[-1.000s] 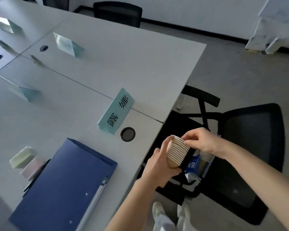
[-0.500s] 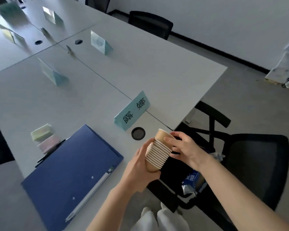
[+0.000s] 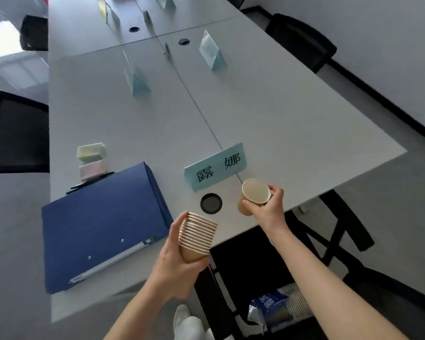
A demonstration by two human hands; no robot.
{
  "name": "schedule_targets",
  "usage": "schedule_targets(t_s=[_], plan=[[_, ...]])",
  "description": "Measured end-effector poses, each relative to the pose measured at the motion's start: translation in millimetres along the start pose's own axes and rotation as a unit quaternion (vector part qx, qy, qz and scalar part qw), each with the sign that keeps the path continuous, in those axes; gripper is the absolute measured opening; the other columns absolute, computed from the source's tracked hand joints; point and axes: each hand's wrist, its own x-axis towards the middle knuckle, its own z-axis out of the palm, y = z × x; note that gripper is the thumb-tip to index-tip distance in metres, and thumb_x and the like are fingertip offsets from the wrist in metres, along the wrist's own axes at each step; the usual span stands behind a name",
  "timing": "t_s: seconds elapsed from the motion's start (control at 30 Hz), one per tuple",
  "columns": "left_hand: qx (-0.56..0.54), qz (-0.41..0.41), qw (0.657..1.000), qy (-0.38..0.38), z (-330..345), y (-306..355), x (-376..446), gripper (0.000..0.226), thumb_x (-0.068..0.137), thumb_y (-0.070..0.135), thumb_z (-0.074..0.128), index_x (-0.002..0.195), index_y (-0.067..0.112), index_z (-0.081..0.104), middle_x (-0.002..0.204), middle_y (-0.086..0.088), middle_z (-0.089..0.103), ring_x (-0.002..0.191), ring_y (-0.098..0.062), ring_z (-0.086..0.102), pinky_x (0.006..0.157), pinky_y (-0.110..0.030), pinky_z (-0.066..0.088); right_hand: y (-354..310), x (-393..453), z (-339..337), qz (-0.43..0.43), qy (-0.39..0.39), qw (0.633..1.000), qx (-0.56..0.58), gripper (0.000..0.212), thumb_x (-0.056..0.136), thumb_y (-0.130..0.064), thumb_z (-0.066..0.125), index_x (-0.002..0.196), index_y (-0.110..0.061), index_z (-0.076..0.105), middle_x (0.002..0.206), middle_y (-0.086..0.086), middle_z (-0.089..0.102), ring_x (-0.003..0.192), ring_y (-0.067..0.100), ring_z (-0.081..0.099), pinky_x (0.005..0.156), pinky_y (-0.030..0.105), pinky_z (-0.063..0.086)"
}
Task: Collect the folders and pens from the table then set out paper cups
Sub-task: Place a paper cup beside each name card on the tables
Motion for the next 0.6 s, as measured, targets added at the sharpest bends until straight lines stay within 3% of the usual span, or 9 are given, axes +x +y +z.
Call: schedule_targets(t_s=[0.17, 0.27, 0.47, 0.6], plan=[[-0.091, -0.045, 0.994, 0.043, 3, 9, -1, 0.096, 0.075, 0.001, 0.079, 0.137, 0.054, 0.027, 0.114, 0.005, 0.054, 0.084, -0.016, 0.065, 0.062, -0.024, 0.057, 27, 29, 13, -0.066, -0.018, 0.991, -0.117, 0.076, 0.067, -0.011, 0.086, 0.123, -0.012, 0.035, 0.124, 0.009, 0.051, 0.104, 0.024, 0.056, 0.08, 0.024, 0.04], [-0.1, -0.06, 0.991, 0.073, -2, 8, -5, 0.096, 0.076, 0.005, 0.079, 0.137, 0.057, 0.025, 0.113, 0.007, 0.055, 0.085, -0.016, 0.066, 0.063, -0.024, 0.058, 38, 35, 20, -0.069, -0.03, 0.987, -0.139, 0.078, 0.066, -0.014, 0.087, 0.124, -0.01, 0.036, 0.125, 0.009, 0.051, 0.105, 0.024, 0.054, 0.083, 0.026, 0.04], [-0.118, -0.067, 0.985, 0.106, -11, 2, -15, 0.097, 0.077, 0.007, 0.079, 0.137, 0.059, 0.023, 0.113, 0.012, 0.053, 0.089, -0.016, 0.065, 0.065, -0.024, 0.058, 57, 33, 17, -0.028, -0.022, 0.992, -0.122, 0.1, 0.065, -0.01, 0.087, 0.142, -0.009, 0.024, 0.137, 0.011, 0.042, 0.12, 0.022, 0.049, 0.105, 0.038, 0.042], [-0.144, -0.075, 0.979, 0.125, -21, -6, -27, 0.096, 0.078, 0.009, 0.079, 0.136, 0.059, 0.022, 0.113, 0.016, 0.052, 0.09, -0.012, 0.064, 0.062, -0.019, 0.055, 71, -4, 11, 0.04, 0.029, 0.989, -0.137, 0.08, 0.076, -0.006, 0.078, 0.14, -0.005, 0.03, 0.133, 0.018, 0.043, 0.119, 0.031, 0.05, 0.1, 0.037, 0.044]])
